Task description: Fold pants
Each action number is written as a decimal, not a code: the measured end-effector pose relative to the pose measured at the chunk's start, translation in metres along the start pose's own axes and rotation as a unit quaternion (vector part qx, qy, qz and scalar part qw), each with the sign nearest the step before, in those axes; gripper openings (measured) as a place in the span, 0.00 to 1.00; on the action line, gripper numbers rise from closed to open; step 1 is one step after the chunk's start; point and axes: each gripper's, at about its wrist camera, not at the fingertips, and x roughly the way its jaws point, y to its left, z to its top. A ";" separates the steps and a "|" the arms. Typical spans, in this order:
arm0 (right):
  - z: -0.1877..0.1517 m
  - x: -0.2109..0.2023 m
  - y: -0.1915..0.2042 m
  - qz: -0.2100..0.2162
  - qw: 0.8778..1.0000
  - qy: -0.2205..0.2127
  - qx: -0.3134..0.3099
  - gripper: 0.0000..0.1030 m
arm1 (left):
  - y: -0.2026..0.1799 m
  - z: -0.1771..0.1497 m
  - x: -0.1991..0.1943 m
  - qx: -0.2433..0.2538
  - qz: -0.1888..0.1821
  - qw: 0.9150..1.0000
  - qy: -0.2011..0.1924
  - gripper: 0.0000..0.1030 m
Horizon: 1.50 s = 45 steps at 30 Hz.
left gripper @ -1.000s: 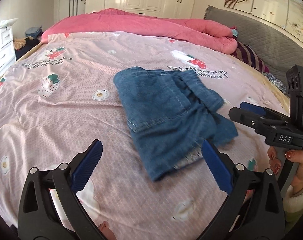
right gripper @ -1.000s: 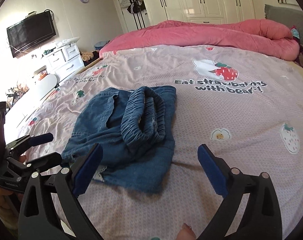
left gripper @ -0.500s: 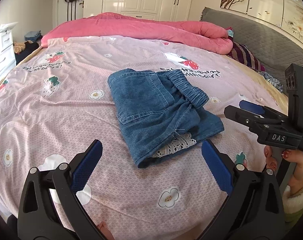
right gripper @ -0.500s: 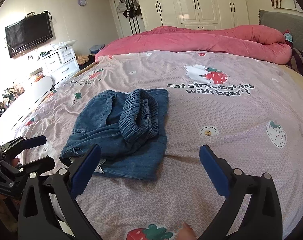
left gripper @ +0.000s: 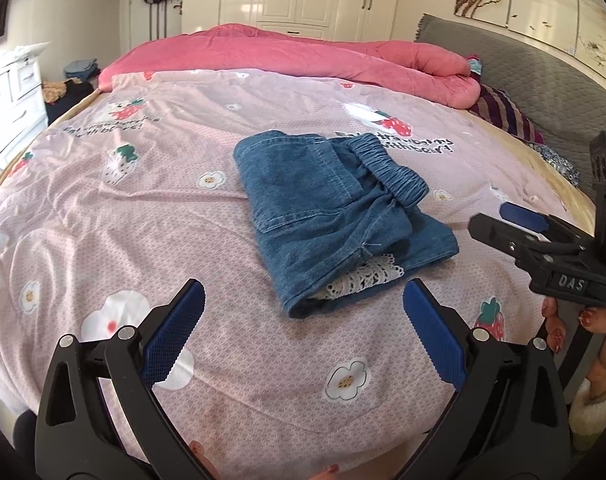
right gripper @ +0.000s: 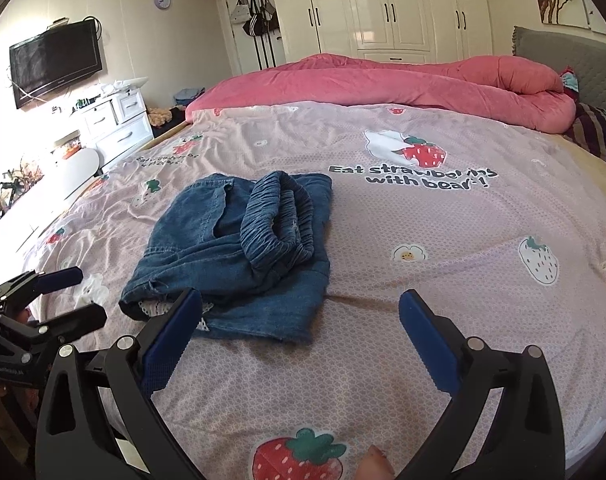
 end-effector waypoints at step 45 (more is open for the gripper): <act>-0.066 -0.010 0.026 -0.020 0.999 0.015 -0.026 0.96 | 0.012 -0.058 -0.008 -0.036 0.014 0.999 0.018 0.91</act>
